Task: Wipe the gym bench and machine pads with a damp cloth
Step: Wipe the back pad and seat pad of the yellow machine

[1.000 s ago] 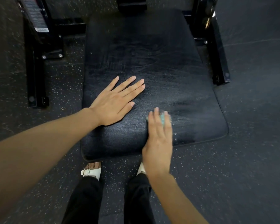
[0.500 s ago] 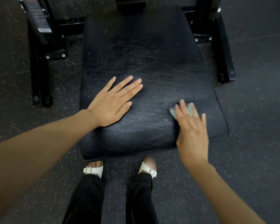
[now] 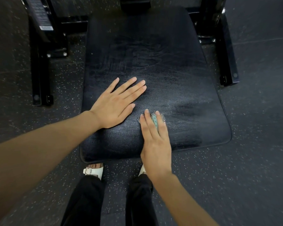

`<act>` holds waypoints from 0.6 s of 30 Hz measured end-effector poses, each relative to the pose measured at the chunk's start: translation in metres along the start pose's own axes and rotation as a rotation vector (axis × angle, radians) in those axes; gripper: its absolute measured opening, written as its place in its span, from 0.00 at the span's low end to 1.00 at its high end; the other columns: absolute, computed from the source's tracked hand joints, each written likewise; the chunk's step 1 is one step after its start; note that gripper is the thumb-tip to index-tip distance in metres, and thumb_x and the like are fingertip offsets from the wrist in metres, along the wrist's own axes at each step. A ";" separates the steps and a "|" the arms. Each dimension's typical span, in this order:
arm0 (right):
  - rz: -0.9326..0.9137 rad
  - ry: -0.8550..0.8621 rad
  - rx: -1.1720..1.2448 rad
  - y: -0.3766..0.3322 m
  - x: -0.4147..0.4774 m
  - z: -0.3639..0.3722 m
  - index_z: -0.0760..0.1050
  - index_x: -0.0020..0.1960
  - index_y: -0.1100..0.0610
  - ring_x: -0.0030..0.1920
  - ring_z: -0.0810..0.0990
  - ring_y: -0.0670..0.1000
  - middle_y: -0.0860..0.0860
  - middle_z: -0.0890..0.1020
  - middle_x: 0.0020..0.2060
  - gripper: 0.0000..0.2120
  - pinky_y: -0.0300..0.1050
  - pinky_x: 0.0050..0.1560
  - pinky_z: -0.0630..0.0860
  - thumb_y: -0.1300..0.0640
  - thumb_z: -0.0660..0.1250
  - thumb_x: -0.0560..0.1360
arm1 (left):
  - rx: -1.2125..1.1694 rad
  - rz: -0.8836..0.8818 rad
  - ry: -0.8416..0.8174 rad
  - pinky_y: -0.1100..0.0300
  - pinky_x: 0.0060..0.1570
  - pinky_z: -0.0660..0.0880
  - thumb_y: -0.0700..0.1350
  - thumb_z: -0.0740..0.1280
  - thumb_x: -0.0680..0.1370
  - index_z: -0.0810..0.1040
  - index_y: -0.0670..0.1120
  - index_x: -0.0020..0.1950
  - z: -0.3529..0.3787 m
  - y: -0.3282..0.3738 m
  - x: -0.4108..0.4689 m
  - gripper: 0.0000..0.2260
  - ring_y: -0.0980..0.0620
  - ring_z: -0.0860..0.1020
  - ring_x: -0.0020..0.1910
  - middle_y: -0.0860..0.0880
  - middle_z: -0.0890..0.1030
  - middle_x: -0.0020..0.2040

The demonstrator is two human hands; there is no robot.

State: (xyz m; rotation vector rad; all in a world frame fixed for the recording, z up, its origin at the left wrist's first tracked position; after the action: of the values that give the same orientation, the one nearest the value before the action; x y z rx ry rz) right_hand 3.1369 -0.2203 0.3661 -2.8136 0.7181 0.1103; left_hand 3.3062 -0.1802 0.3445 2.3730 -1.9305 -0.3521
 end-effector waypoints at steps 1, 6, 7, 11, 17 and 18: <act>-0.054 -0.016 -0.006 0.007 -0.001 -0.001 0.63 0.76 0.60 0.76 0.61 0.61 0.55 0.65 0.76 0.41 0.59 0.73 0.64 0.71 0.65 0.64 | 0.001 0.001 -0.002 0.43 0.77 0.49 0.51 0.47 0.83 0.52 0.48 0.81 0.000 0.000 0.000 0.26 0.50 0.50 0.81 0.51 0.52 0.82; -0.048 -0.015 -0.020 0.058 0.005 -0.016 0.63 0.76 0.56 0.77 0.59 0.58 0.52 0.64 0.76 0.45 0.61 0.74 0.54 0.79 0.59 0.61 | 0.002 -0.018 -0.022 0.42 0.77 0.48 0.52 0.46 0.83 0.50 0.46 0.82 0.001 0.004 0.001 0.27 0.49 0.48 0.81 0.49 0.50 0.82; -0.009 -0.005 -0.011 0.071 0.007 -0.020 0.64 0.76 0.56 0.77 0.59 0.59 0.52 0.65 0.76 0.45 0.62 0.74 0.54 0.80 0.59 0.61 | 0.001 -0.028 -0.022 0.42 0.77 0.48 0.52 0.45 0.83 0.50 0.45 0.81 0.001 0.006 0.001 0.27 0.48 0.47 0.81 0.49 0.50 0.82; 0.157 0.045 0.017 0.115 0.015 -0.030 0.64 0.76 0.59 0.76 0.60 0.61 0.54 0.65 0.76 0.41 0.63 0.74 0.55 0.80 0.60 0.65 | 0.006 -0.062 -0.007 0.42 0.78 0.47 0.53 0.45 0.83 0.49 0.44 0.81 0.003 0.014 0.002 0.27 0.47 0.47 0.81 0.48 0.49 0.82; 0.316 0.202 0.182 0.072 0.019 -0.023 0.64 0.75 0.66 0.76 0.59 0.63 0.60 0.66 0.74 0.33 0.62 0.74 0.61 0.73 0.54 0.69 | 0.003 -0.053 -0.002 0.44 0.78 0.45 0.52 0.45 0.84 0.49 0.44 0.81 0.004 0.017 0.005 0.27 0.47 0.47 0.81 0.48 0.49 0.82; 0.247 0.191 0.192 0.058 0.019 -0.020 0.63 0.75 0.67 0.77 0.59 0.62 0.61 0.66 0.74 0.33 0.61 0.75 0.59 0.72 0.56 0.69 | 0.001 -0.051 0.000 0.44 0.78 0.45 0.52 0.45 0.84 0.50 0.44 0.81 0.004 0.018 0.005 0.27 0.47 0.47 0.81 0.48 0.49 0.82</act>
State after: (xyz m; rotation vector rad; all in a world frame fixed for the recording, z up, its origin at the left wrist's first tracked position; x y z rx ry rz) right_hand 3.1256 -0.2835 0.3710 -2.5652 1.0578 -0.1782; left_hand 3.2893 -0.1885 0.3431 2.4269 -1.8729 -0.3537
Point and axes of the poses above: each hand's wrist, its own x-axis towards the middle knuckle, its own z-axis out of the palm, y = z × x, the point moved 4 cm from there along x, towards the middle knuckle
